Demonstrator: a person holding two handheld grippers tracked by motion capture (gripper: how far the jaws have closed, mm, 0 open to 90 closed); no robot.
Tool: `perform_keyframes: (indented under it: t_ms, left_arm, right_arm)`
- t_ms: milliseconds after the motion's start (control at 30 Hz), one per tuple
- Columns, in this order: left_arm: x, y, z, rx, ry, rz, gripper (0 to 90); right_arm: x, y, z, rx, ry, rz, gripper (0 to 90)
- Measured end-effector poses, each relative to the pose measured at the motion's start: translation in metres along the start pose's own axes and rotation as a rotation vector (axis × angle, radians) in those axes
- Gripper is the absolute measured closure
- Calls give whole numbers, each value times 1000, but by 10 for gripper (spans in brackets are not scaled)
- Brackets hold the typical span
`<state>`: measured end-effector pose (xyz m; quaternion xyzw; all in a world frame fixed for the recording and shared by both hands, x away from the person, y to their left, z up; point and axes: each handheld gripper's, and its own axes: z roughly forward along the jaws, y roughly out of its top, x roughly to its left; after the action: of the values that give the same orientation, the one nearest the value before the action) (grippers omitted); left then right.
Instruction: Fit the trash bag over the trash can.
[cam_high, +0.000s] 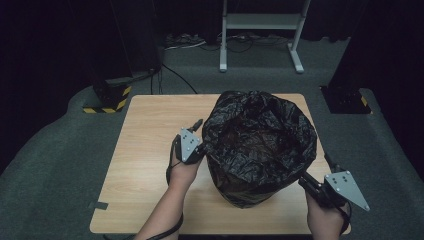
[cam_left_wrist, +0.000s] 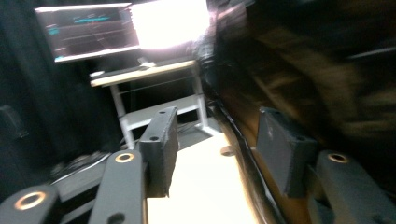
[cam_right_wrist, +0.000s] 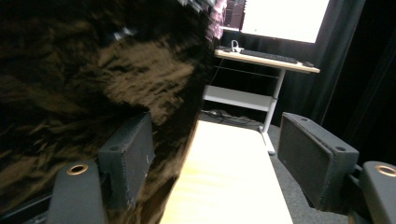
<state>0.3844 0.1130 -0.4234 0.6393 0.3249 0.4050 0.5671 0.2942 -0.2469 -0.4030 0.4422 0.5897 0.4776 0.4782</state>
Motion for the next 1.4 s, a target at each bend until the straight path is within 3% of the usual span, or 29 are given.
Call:
perform_keyframes:
  t_ms: [67, 167, 267, 367, 433, 567, 700, 800, 900, 967, 1033, 1133, 1200, 1333, 1400]
  left_arm:
    - [-4, -5, -9, -5, -16, -42, 568]
    - [-20, -8, -28, -16, -28, -15, 555]
    - [-48, -10, -55, -41, -53, 5, 560]
    - [-61, -12, -77, -49, -48, 33, 515]
    - [-56, -14, -89, -44, -2, 28, 518]
    - [-24, -7, -100, -57, 80, -13, 478]
    - [3, 18, -97, -111, 159, -16, 450]
    - [14, 37, -90, -149, 169, -22, 439]
    - [20, 56, -70, -151, 131, -17, 398]
    - [21, 68, -54, -154, 90, -39, 361]
    - [18, 77, -38, -138, 43, -50, 311]
    - [11, 83, -22, -118, -1, -33, 289]
    - [8, 82, -17, -92, -17, -20, 331]
    - [3, 70, -15, -52, -46, 1, 504]
    - [3, 65, -16, -58, -51, -20, 596]
  right_arm:
    - [-4, 0, 10, -6, -15, 6, 322]
    - [-18, -2, 31, -17, -12, 1, 331]
    - [-36, -2, 51, -13, -11, 9, 353]
    - [-51, -3, 66, -10, -16, 20, 300]
    - [-54, -4, 71, -6, -19, -3, 292]
    - [-58, -4, 64, -1, -44, -5, 291]
    - [-56, -2, 51, -15, -57, -12, 292]
    - [-54, 1, 44, -28, -54, -11, 292]
    - [-48, 5, 39, -38, -54, -27, 292]
    - [-46, 5, 38, -37, -50, -24, 293]
    - [-43, 3, 38, -31, -45, -29, 295]
    - [-41, 0, 38, -26, -40, -37, 304]
    - [-41, -3, 38, -18, -41, -30, 304]
    - [-41, -4, 37, -18, -36, -23, 304]
    - [-40, -3, 37, -22, -31, -27, 305]
